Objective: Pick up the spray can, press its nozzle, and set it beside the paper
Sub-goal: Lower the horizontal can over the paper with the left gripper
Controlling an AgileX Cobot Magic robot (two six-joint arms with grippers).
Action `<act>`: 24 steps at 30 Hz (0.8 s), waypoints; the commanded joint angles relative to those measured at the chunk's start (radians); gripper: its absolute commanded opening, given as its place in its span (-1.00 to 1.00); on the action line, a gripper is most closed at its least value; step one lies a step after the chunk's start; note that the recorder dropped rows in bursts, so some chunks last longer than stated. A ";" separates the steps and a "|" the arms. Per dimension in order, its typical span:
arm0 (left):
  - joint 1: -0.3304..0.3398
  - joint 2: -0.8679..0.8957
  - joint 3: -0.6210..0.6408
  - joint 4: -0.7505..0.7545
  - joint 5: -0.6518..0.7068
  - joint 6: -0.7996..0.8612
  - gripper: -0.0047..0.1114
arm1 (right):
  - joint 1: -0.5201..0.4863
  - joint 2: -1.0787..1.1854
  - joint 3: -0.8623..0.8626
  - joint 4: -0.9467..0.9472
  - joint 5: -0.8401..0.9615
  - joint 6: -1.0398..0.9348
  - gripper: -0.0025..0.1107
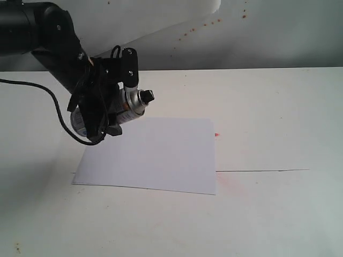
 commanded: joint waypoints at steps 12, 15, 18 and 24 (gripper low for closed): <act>-0.062 0.181 -0.216 0.079 0.166 -0.058 -0.92 | 0.003 -0.003 0.004 -0.008 -0.002 -0.004 -0.96; -0.070 0.218 -0.264 0.093 0.224 -0.073 -0.92 | 0.003 -0.003 0.004 -0.008 -0.002 -0.004 -0.96; -0.082 0.239 -0.292 0.082 0.266 -0.073 -0.92 | 0.003 -0.003 0.004 -0.008 -0.002 -0.004 -0.96; -0.084 0.243 -0.292 0.076 0.279 -0.093 -0.92 | 0.003 -0.003 0.004 -0.008 -0.002 -0.004 -0.96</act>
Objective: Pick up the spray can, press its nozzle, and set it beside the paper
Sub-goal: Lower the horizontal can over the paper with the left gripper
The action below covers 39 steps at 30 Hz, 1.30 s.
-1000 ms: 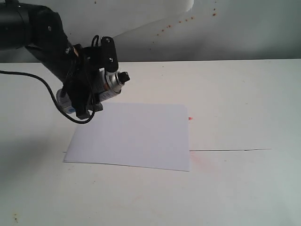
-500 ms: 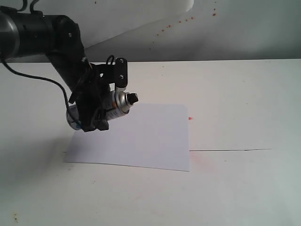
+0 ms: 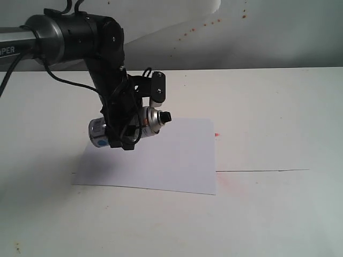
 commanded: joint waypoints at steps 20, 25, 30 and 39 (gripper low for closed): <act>-0.006 -0.010 -0.014 -0.012 0.097 -0.035 -0.92 | 0.003 -0.003 0.004 -0.008 -0.002 -0.004 -0.96; -0.004 -0.010 -0.014 -0.096 0.097 -0.031 -0.92 | 0.003 -0.003 0.004 -0.008 -0.002 -0.004 -0.96; -0.004 -0.010 -0.014 -0.126 0.097 -0.031 -0.92 | 0.003 -0.003 0.004 -0.008 -0.002 -0.004 -0.96; -0.004 -0.010 -0.014 -0.168 0.097 -0.031 -0.92 | 0.003 -0.003 0.004 -0.008 -0.002 -0.004 -0.96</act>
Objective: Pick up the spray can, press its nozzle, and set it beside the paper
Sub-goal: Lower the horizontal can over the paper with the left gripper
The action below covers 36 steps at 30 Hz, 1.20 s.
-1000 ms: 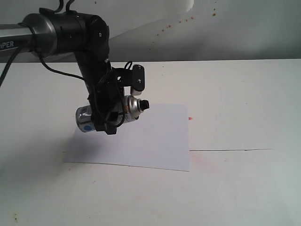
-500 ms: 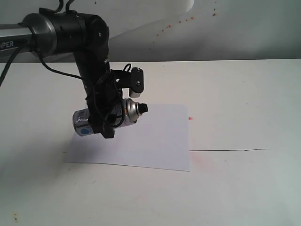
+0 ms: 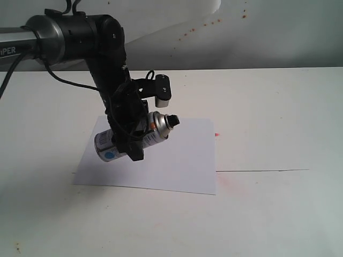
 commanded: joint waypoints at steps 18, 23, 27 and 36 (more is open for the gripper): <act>-0.004 -0.012 -0.012 -0.020 0.005 -0.007 -0.92 | 0.003 -0.003 0.004 0.149 -0.466 0.004 -0.96; -0.004 -0.012 -0.012 -0.020 0.005 -0.007 -0.92 | 0.003 -0.003 0.004 0.149 -0.505 0.004 -0.96; -0.004 -0.012 -0.012 -0.020 0.005 -0.007 -0.92 | 0.003 -0.003 0.004 0.149 -0.633 0.004 -0.96; -0.004 -0.012 -0.012 -0.020 0.005 -0.007 -0.92 | 0.003 -0.003 -0.068 0.158 -0.484 0.023 -0.96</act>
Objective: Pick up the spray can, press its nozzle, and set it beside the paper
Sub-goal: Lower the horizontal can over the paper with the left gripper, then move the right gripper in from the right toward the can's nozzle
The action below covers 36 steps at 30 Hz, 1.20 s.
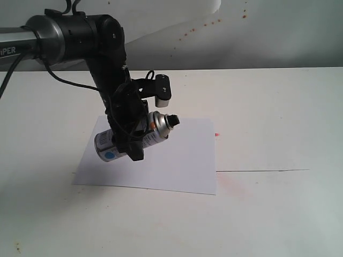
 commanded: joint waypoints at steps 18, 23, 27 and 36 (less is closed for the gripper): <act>-0.004 -0.012 -0.012 -0.035 0.005 -0.005 -0.92 | 0.005 0.747 -0.485 0.100 0.464 0.007 -0.96; -0.006 -0.012 -0.012 0.095 0.005 -0.014 -0.92 | 0.005 1.100 -0.659 0.247 0.675 -0.184 -0.96; -0.036 -0.012 -0.012 0.201 -0.119 -0.112 -0.92 | 0.005 1.256 -0.698 0.705 0.709 -0.672 -0.96; -0.087 -0.006 -0.012 0.361 -0.280 -0.318 -0.92 | 0.005 1.512 -0.698 1.403 0.987 -1.351 -0.96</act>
